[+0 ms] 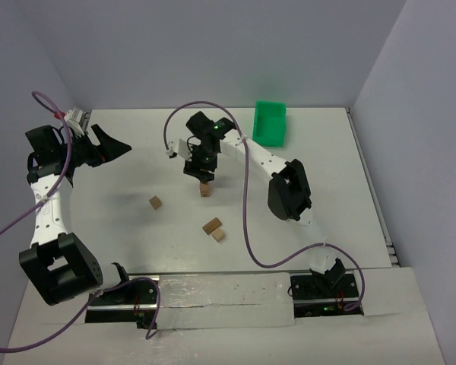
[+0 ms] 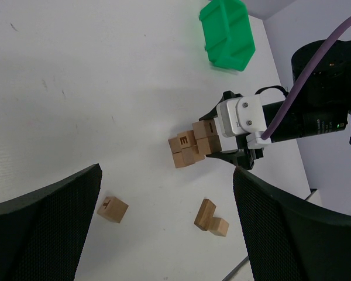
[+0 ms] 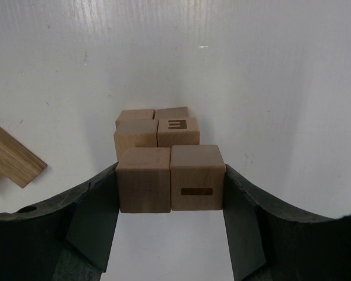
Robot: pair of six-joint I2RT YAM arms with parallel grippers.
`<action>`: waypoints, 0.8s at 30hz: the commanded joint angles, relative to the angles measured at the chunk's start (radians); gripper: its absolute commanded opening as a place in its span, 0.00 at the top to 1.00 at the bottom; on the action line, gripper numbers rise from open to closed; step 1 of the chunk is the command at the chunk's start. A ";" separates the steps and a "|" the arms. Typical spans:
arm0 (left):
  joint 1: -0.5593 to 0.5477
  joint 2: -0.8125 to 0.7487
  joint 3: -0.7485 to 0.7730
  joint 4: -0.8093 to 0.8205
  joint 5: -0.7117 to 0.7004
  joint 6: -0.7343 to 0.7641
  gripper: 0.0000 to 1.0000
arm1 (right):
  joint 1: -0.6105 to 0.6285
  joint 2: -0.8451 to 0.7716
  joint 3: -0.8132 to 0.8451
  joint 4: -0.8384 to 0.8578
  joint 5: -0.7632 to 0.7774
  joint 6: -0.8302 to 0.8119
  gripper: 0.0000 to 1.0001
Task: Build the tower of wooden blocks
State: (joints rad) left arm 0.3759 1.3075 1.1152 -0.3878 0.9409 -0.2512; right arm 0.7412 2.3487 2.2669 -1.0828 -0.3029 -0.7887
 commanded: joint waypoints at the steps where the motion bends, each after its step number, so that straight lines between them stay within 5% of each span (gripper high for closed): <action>1: 0.010 0.001 0.023 0.036 0.027 0.006 0.01 | 0.013 0.006 0.043 0.009 0.007 0.012 0.90; 24: 0.014 0.004 0.022 0.037 0.030 0.005 0.01 | 0.021 0.011 0.034 0.013 0.016 0.042 0.88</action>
State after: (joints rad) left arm 0.3794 1.3079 1.1152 -0.3882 0.9438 -0.2512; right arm 0.7529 2.3566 2.2669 -1.0821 -0.2947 -0.7591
